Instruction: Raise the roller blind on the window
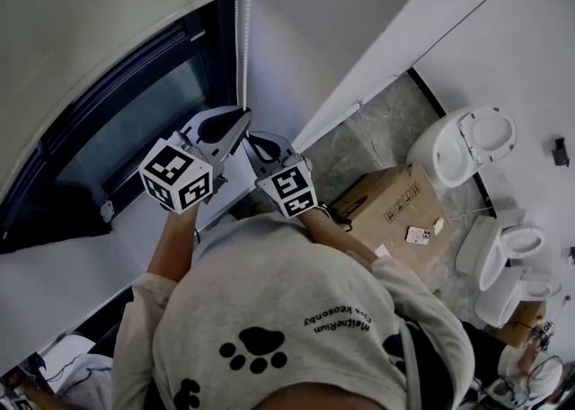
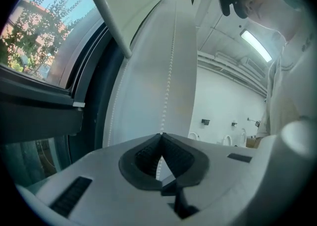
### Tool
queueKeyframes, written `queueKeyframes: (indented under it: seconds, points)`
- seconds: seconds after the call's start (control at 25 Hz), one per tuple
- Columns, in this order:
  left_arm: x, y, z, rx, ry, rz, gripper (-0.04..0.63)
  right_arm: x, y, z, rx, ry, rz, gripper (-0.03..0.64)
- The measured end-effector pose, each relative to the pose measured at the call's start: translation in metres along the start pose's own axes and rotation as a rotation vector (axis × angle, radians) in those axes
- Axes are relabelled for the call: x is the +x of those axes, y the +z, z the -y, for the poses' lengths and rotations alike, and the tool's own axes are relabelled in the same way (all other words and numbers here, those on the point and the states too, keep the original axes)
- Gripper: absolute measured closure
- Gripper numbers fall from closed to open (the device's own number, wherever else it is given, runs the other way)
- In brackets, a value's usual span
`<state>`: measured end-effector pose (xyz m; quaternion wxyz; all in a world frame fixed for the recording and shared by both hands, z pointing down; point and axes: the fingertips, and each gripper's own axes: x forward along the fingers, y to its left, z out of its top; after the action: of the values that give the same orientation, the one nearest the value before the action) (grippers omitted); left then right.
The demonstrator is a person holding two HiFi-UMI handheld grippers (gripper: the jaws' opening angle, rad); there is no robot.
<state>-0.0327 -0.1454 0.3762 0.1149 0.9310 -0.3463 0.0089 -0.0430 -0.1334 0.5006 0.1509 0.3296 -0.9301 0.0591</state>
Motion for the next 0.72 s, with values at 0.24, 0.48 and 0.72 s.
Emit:
queueKeyframes:
  seconds: [0.24, 0.48, 0.72]
  points:
    - [0.004, -0.018, 0.000, -0.026, -0.004, -0.018, 0.588, 0.003, -0.016, 0.000, 0.007, 0.012, -0.032, 0.606]
    - [0.005, -0.021, 0.000, -0.026, -0.002, -0.017, 0.588, 0.002, -0.021, -0.001, -0.003, 0.027, -0.054, 0.604]
    - [0.005, -0.020, -0.004, -0.033, 0.009, -0.004, 0.588, -0.026, 0.022, 0.002, -0.034, 0.025, 0.021, 0.523]
